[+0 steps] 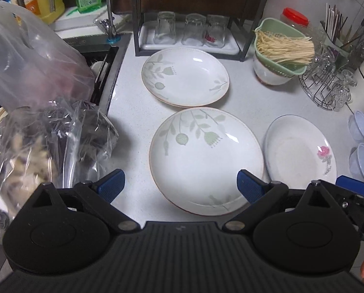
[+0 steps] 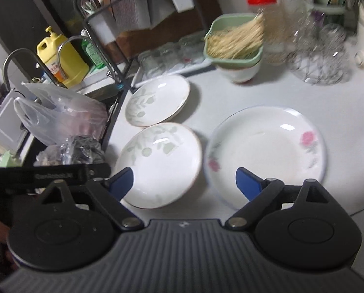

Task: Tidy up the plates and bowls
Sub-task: 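Move both grippers to the rim of the large leaf-pattern plate, then close both grippers on the leaf-pattern plate rim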

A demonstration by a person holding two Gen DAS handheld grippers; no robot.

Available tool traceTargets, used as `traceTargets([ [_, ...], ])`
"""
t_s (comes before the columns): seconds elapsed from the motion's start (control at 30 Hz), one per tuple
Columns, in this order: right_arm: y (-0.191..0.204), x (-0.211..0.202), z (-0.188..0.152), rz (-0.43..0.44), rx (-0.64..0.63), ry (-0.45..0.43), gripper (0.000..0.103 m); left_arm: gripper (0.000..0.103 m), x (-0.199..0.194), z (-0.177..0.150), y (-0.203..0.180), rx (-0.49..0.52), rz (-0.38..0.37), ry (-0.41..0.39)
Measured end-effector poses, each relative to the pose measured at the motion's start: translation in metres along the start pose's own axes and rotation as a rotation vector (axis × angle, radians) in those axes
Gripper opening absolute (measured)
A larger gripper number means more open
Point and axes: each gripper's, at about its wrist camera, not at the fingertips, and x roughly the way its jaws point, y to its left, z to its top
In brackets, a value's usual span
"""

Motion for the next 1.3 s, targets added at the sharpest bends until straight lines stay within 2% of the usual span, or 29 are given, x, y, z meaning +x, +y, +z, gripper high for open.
traceTargets([
  [0.07,0.008,0.013,0.002,-0.006,0.028,0.022,0.092,0.099,0.014,0.008,0.012,0.011,-0.025,0.023],
  [0.17,0.013,0.033,0.003,-0.026,0.082,0.075,0.081,0.099,0.033,0.020,0.025,0.042,-0.063,0.044],
  [0.33,0.009,0.060,-0.003,-0.050,0.206,0.149,0.070,0.099,0.063,0.036,0.035,0.095,-0.103,0.071],
  [0.5,0.003,0.077,-0.010,-0.114,0.287,0.166,0.054,0.095,0.088,0.045,0.038,0.124,-0.134,0.075],
  [0.57,0.000,0.083,-0.012,-0.140,0.304,0.171,0.042,0.090,0.097,0.048,0.039,0.129,-0.145,0.076],
  [0.67,-0.001,0.091,-0.017,-0.154,0.306,0.174,0.034,0.088,0.108,0.049,0.042,0.135,-0.159,0.071],
  [0.8,0.001,0.100,-0.020,-0.172,0.300,0.172,0.028,0.086,0.117,0.047,0.040,0.178,-0.156,0.038],
  [0.9,0.003,0.103,-0.019,-0.177,0.287,0.150,0.021,0.077,0.120,0.047,0.035,0.209,-0.158,0.022],
  [0.97,0.003,0.106,-0.020,-0.181,0.291,0.142,0.016,0.065,0.123,0.048,0.034,0.211,-0.184,0.035],
  [1.1,0.003,0.110,-0.021,-0.193,0.306,0.132,0.014,0.057,0.130,0.049,0.035,0.224,-0.169,0.045],
  [1.17,0.003,0.114,-0.021,-0.197,0.307,0.126,0.014,0.049,0.135,0.050,0.037,0.221,-0.168,0.061],
  [1.3,0.004,0.118,-0.021,-0.200,0.311,0.108,0.014,0.044,0.142,0.048,0.037,0.231,-0.181,0.077],
])
